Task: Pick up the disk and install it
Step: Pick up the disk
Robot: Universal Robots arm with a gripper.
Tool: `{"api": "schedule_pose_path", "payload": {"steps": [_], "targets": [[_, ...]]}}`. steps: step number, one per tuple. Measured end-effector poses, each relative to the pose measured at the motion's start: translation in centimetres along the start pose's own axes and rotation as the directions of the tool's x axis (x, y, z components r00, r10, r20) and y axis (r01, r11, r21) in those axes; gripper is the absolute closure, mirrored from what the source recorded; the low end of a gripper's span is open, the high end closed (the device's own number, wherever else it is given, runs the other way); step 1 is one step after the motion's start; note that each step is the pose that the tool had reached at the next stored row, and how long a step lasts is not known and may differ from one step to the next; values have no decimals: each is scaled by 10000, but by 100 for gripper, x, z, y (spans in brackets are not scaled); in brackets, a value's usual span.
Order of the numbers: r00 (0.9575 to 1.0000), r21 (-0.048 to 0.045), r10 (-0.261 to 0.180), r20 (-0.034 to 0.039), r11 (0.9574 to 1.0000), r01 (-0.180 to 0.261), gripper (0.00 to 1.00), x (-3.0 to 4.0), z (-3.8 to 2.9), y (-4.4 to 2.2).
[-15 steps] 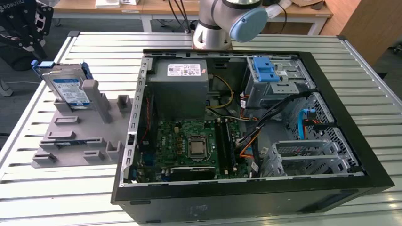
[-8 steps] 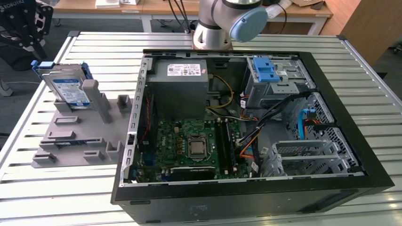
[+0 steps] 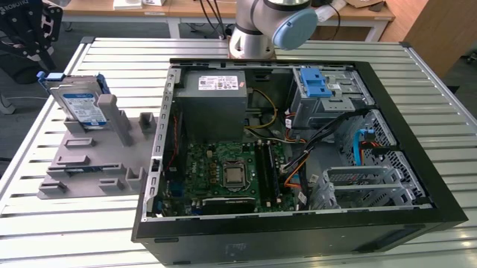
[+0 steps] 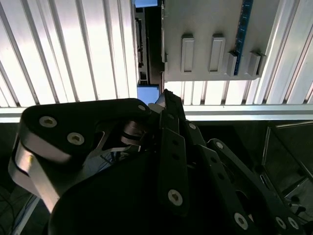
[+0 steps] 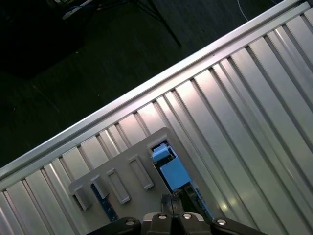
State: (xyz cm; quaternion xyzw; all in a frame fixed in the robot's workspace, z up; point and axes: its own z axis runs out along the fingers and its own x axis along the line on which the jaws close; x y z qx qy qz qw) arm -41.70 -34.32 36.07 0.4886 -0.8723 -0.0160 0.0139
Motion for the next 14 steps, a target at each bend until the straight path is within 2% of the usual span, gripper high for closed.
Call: {"api": "schedule_pose_path", "payload": {"steps": [14], "targets": [[10000, 0, -28, -1, 10000, 28, 89, 0, 0, 0]]}}
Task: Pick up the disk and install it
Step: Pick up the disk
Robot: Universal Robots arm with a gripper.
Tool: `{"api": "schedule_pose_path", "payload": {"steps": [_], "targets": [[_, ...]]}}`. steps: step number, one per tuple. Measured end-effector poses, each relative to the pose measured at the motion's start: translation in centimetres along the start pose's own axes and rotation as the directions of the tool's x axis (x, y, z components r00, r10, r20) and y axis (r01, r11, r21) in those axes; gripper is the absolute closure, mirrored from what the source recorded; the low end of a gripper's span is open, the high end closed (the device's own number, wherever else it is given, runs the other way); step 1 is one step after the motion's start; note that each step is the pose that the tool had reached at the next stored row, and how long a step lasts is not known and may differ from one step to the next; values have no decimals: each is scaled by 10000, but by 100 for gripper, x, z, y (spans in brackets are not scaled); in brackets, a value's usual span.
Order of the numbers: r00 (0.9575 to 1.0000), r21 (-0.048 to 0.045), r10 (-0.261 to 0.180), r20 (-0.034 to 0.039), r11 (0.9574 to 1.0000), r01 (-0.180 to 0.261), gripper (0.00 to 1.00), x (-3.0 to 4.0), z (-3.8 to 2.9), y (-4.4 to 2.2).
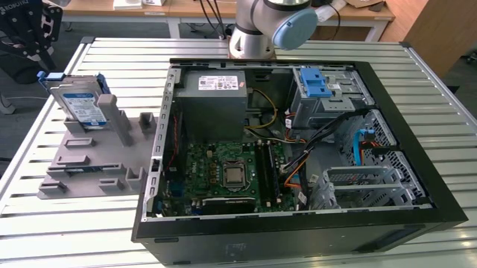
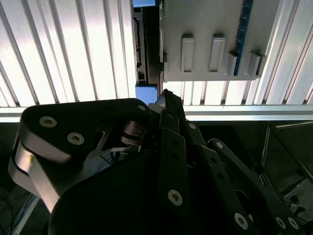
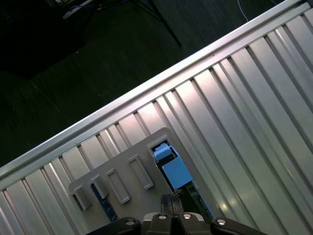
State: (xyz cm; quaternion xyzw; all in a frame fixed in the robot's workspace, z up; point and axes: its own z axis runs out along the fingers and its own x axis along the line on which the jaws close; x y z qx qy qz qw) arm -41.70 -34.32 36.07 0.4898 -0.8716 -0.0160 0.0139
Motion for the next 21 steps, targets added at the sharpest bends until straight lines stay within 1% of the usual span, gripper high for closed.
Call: {"api": "schedule_pose_path", "payload": {"steps": [4, 8, 11, 14, 17, 21], "targets": [[9998, 3, -203, -8, 9998, 203, 89, 0, 1, 0], [9979, 5, -647, -27, 9979, 647, 89, -1, 0, 0], [9947, 7, -1029, -44, 9947, 1029, 89, -1, 0, 1], [9895, 8, -1444, -61, 9895, 1445, 89, -3, 0, 2], [9851, 9, -1718, -73, 9851, 1718, 89, -11, 0, 6], [9843, 10, -1761, -75, 9844, 1761, 89, -13, 0, 8]]}}
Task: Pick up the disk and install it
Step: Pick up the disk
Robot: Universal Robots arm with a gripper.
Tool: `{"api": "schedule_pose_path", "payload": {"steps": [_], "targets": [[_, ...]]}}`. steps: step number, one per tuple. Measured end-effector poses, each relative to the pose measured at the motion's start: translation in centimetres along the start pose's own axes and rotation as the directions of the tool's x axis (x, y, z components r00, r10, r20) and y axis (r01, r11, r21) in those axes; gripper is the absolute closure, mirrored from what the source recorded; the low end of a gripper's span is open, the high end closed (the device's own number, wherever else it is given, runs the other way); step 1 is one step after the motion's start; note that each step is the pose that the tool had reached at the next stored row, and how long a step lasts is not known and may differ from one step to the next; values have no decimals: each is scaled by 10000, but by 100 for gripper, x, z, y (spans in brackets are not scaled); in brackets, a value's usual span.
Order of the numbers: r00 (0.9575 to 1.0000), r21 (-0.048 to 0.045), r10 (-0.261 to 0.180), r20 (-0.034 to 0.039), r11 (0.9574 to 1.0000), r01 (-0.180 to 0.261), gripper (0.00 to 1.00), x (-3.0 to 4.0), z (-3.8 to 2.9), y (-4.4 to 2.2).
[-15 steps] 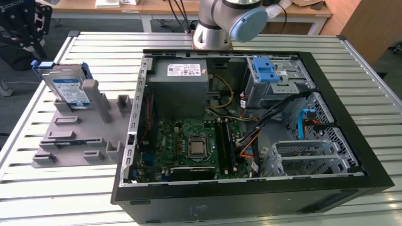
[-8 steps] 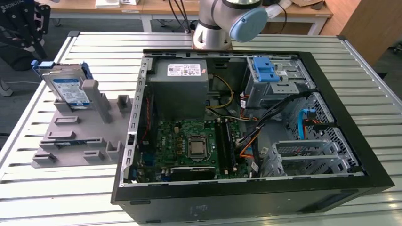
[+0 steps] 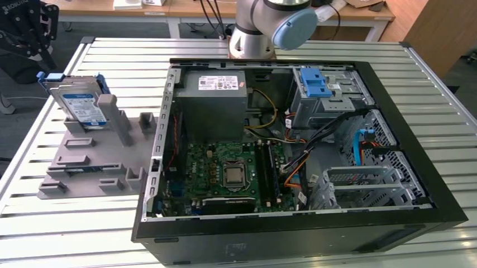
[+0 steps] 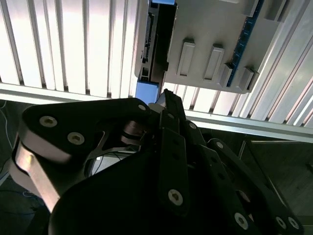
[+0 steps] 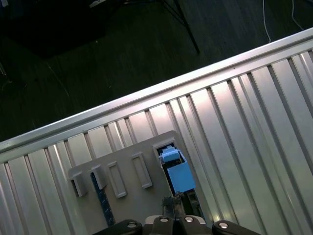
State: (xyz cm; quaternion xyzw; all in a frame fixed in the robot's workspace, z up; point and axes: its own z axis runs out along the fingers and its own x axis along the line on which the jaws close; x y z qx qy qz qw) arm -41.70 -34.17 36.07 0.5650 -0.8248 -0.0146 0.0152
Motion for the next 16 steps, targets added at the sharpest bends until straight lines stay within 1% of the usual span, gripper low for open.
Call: {"api": "schedule_pose_path", "payload": {"steps": [16], "targets": [[10000, 0, -33, -1, 10000, 33, 89, 0, 0, 0]]}}
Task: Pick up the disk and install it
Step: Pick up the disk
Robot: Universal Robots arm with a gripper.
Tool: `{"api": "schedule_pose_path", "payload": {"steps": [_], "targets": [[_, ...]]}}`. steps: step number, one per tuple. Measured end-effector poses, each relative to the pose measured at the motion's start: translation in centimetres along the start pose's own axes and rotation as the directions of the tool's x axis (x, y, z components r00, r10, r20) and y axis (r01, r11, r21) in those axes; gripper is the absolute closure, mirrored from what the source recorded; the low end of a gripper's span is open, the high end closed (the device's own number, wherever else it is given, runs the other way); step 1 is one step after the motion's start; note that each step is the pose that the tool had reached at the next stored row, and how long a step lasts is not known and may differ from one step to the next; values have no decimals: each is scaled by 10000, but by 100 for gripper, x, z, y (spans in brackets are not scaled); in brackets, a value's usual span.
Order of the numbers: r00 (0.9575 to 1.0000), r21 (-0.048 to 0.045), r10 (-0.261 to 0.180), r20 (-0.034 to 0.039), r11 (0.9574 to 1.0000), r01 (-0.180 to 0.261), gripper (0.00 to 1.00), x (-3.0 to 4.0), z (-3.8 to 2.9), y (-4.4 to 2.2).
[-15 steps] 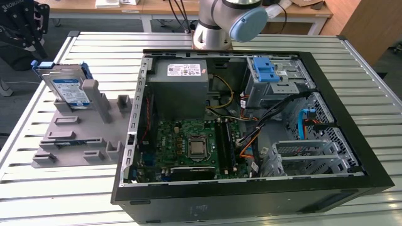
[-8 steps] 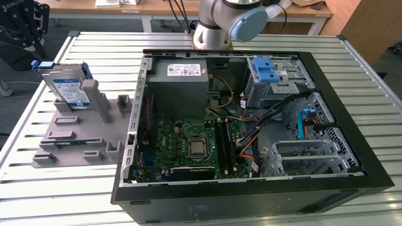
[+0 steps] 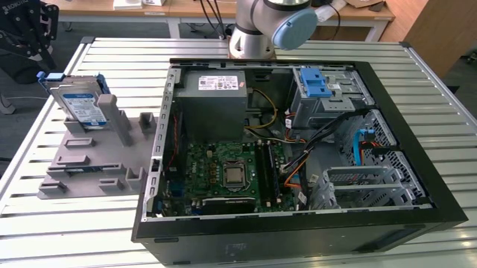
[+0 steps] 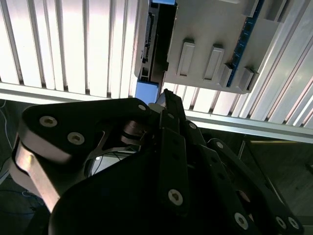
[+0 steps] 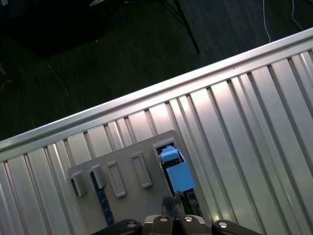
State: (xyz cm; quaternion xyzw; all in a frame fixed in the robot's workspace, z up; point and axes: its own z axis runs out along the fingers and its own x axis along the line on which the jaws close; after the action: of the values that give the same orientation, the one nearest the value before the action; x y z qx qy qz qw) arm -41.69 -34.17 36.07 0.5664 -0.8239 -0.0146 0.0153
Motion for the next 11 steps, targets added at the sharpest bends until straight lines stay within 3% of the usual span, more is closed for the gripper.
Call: {"api": "schedule_pose_path", "payload": {"steps": [3, 7, 9, 11], "targets": [[10000, 0, -13, -1, 10000, 13, 89, 0, 0, 0], [9983, 27, -583, -18, 9983, 583, 89, 0, 16, -1], [9981, 101, -612, 4, 9981, 612, 89, 4, 31, 5], [9981, 234, -615, 48, 9978, 614, 89, 10, 44, 20]]}}
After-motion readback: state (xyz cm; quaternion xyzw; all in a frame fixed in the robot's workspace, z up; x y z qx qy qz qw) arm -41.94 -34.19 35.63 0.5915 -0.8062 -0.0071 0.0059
